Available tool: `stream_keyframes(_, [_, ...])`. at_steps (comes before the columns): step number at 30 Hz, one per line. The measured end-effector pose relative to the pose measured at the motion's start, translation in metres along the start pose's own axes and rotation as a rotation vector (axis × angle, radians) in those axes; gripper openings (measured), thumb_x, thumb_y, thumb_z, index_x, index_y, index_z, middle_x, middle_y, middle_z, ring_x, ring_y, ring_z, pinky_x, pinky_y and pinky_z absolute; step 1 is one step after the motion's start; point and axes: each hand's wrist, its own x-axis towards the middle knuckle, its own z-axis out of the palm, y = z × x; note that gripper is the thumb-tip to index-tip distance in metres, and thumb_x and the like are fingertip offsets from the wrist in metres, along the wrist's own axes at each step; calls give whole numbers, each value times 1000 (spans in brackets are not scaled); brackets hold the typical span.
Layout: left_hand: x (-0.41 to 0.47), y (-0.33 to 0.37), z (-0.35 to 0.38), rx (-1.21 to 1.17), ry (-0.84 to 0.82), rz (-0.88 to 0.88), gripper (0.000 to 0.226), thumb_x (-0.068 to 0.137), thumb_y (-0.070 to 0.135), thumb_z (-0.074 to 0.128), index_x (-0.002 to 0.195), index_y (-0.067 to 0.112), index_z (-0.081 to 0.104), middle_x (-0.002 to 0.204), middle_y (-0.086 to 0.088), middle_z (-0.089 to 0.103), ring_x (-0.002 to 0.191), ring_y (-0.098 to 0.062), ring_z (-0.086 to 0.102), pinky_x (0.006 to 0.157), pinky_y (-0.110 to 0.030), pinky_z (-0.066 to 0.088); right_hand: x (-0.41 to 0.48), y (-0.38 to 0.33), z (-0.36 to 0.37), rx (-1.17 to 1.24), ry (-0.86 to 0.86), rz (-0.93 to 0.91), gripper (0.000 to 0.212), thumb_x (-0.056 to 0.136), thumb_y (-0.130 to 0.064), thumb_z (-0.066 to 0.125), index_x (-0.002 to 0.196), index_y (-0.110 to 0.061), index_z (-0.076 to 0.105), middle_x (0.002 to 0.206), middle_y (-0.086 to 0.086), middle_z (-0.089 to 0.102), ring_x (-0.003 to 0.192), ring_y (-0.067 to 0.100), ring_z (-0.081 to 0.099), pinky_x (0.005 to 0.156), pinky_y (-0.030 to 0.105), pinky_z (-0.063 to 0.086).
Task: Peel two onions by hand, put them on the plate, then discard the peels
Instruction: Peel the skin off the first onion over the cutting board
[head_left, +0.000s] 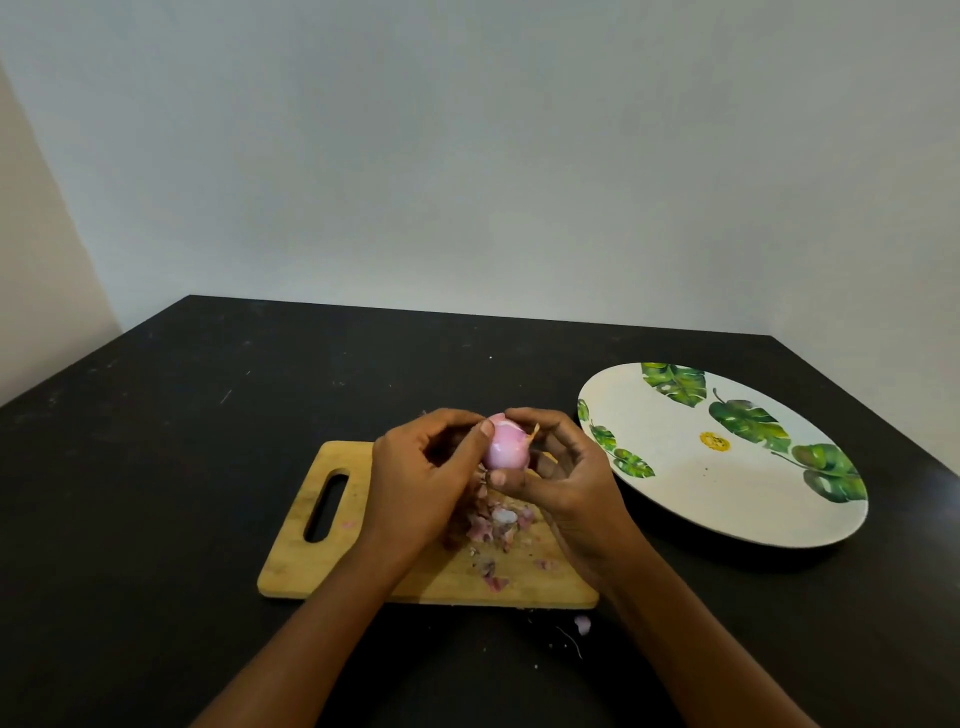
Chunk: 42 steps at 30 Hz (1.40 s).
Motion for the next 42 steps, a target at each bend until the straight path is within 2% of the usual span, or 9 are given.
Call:
stream_keyframes(8, [-1,-1,1,61,-26,56,16,89,15,59,93,29,65,81,21,65,81,4,63,67,-9,49,-1,0,-2,-67,19,-25,47,67,-2,81,105,-24,64,103,-13,70,100,5,66,75,16,53])
stream_keyframes(14, [-2,-7,4,135,2,73,22,86,8,62,94,28,64,79,26,60,82,7,61,67,-6,47,-2,-2,-3,-5,43,-33,47,64,-2,82,106,-16,66,103,-3,72,97,14,69,73,22,56])
stream_keyframes(19, [-1,-8,5,115,5,85,22,88,6,59,100,22,67,85,20,64,84,3,63,70,-8,49,0,-4,-3,37,63,-30,51,57,-13,82,105,-18,65,104,-1,72,98,17,69,76,28,57])
stream_keyframes(23, [0,-4,3,13,84,-16,27,89,1,52,94,24,67,86,17,66,84,3,62,70,-9,49,0,-1,-1,44,62,-20,52,57,-14,83,106,-20,64,107,-2,71,101,18,68,79,30,58])
stream_keyframes(28, [0,-3,2,-110,99,-118,26,85,23,45,77,23,70,75,10,69,76,-8,64,67,-17,51,0,0,-2,13,70,-12,49,65,-5,83,107,-23,63,108,-5,69,102,15,67,77,26,57])
stream_keyframes(31, [0,1,2,-96,58,-98,15,88,29,57,81,26,70,75,9,69,75,-6,64,65,-13,50,0,0,-1,38,53,-16,48,66,-1,82,106,-22,64,107,-4,70,100,16,68,76,27,57])
stream_keyframes(34, [1,2,0,-17,38,-77,6,82,17,67,81,23,69,75,9,68,74,-4,64,64,-10,49,0,1,-1,41,45,-38,49,65,-1,81,106,-19,63,109,2,69,102,20,68,78,29,57])
stream_keyframes(37, [3,5,-3,-35,-3,-134,2,76,18,69,77,20,70,72,8,68,71,-3,64,62,-10,49,0,1,-1,-19,35,-81,49,66,3,81,105,-20,62,109,0,68,102,17,67,78,24,56])
stream_keyframes(42, [5,6,-7,-23,-70,-278,25,68,18,74,88,20,60,79,1,68,72,-10,66,62,-20,55,-1,1,-1,-174,-28,-143,52,67,9,79,103,-23,60,107,-4,65,101,4,65,77,15,52])
